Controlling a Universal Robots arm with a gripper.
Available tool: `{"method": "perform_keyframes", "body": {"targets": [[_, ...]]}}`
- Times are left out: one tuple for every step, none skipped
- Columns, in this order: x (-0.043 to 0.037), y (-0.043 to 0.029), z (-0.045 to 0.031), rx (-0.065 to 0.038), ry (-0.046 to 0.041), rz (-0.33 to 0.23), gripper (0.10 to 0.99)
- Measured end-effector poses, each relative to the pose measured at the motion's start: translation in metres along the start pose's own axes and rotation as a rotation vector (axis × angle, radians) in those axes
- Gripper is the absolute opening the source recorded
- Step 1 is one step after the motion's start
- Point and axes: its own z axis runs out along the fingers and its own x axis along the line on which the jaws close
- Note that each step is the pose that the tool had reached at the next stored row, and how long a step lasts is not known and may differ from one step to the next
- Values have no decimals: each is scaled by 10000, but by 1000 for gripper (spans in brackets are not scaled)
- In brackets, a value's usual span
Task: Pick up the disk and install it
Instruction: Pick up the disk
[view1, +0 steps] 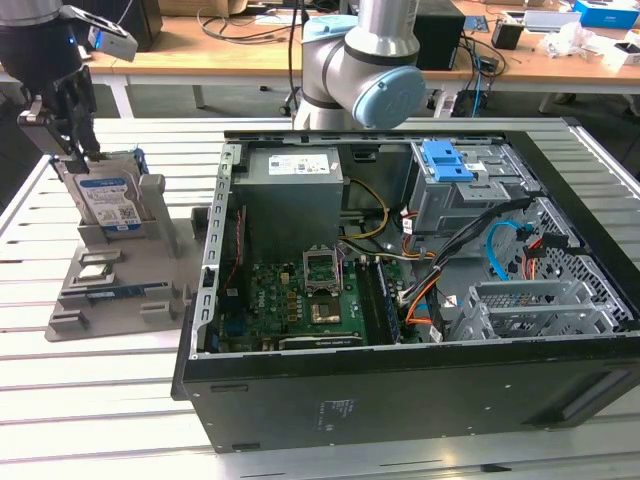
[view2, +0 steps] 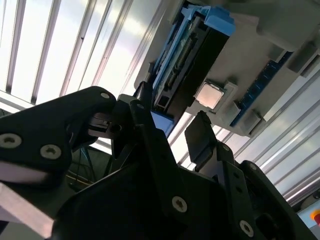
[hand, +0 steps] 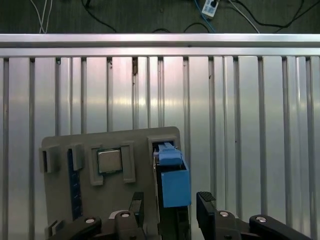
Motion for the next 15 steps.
{"method": "perform_keyframes", "body": {"targets": [[-2,0,18,-1,0,-3,541],[-6,-1,37,0,0,-7,541],[-9,-2,58,1,0,-14,541],[-12,-3,77,1,0,-19,541],[-15,-3,95,0,0,-23,541],[-18,-4,112,1,1,-28,541],[-20,-5,130,1,0,-34,541],[-21,-6,150,0,1,-41,541],[-23,-6,168,-1,2,-46,541],[-26,-7,198,-1,2,-52,541],[-29,-9,229,1,2,-60,541],[-31,-9,248,0,2,-66,541],[-33,-10,262,-1,2,-72,541],[-36,-10,277,1,3,-85,541],[-36,-11,288,0,3,-103,541]]}}
